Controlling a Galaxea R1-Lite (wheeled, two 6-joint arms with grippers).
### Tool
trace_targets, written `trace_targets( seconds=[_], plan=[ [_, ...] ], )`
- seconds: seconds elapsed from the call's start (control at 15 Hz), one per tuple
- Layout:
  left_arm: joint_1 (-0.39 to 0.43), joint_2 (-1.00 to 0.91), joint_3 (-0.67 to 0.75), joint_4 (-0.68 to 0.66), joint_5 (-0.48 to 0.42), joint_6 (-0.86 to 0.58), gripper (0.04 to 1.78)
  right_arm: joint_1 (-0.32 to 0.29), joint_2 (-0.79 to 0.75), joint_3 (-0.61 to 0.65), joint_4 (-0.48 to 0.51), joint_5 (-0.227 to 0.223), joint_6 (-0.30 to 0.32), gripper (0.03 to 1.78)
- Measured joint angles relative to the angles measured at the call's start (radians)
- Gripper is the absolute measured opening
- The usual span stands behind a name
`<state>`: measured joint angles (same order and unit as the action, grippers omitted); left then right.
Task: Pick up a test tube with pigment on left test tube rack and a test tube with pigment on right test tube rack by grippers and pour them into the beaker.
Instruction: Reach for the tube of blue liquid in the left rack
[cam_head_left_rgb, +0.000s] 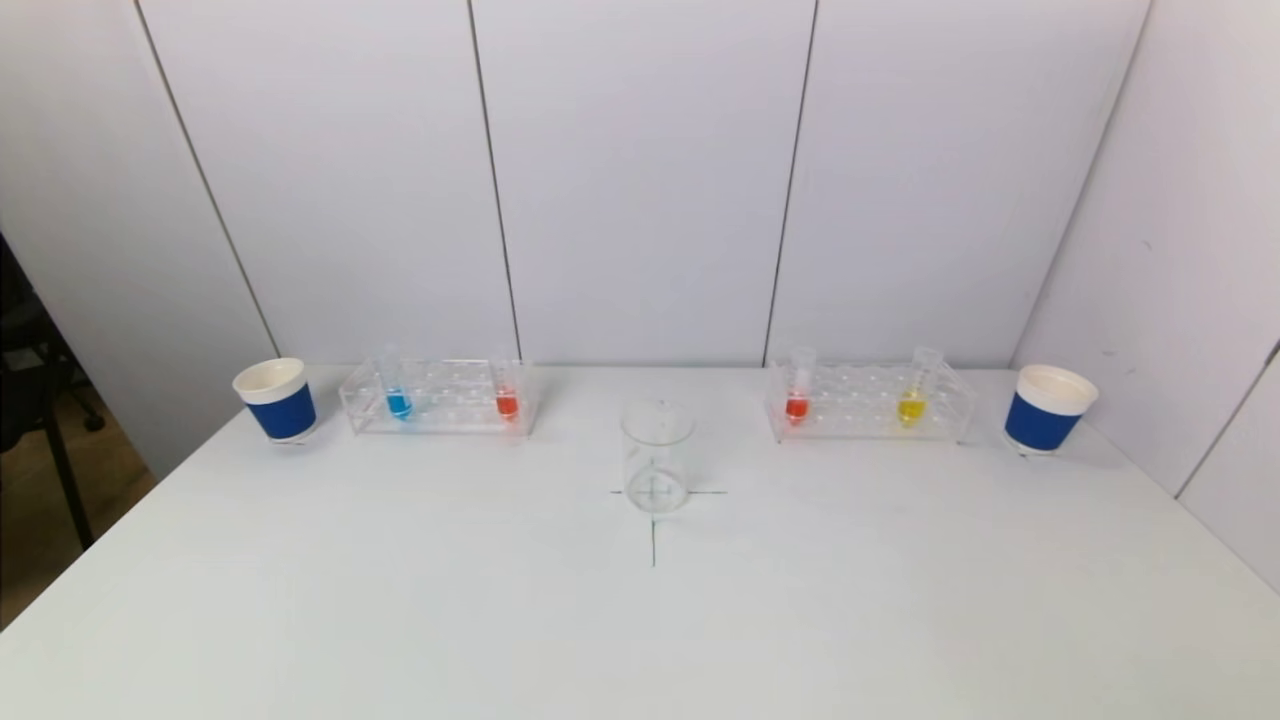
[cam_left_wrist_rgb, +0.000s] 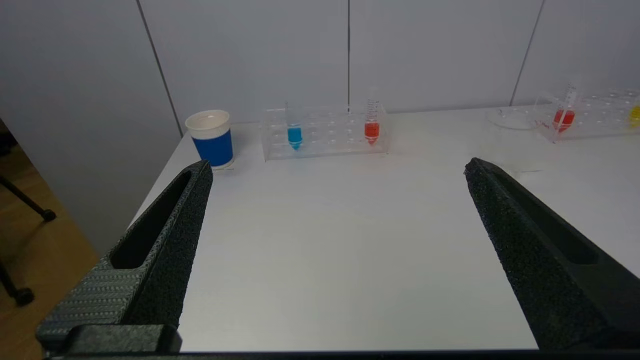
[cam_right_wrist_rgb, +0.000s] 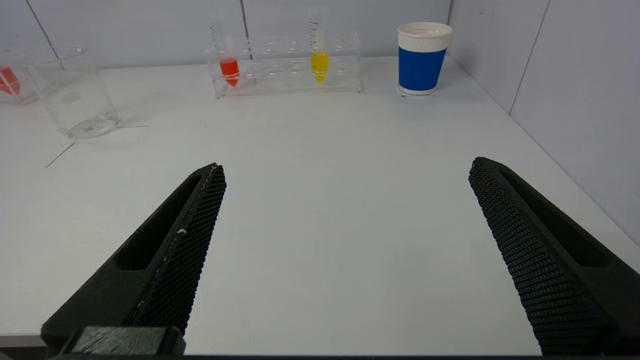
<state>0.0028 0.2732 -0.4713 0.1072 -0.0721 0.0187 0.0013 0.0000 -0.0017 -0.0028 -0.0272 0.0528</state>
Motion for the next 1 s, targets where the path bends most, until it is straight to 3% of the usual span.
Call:
trace_targets(
  seconds=[0.33,1.0],
  plan=[
    [0.0,0.37,-0.184,-0.19,-0.005,0.001,1.76,0.0,0.0,0.0,-0.001,0.0,0.0,1.77],
    [0.0,0.954,-0.166,-0.684,-0.008,-0.01,1.76,0.0,0.0,0.0,0.0,0.0,0.0,1.77]
  ],
)
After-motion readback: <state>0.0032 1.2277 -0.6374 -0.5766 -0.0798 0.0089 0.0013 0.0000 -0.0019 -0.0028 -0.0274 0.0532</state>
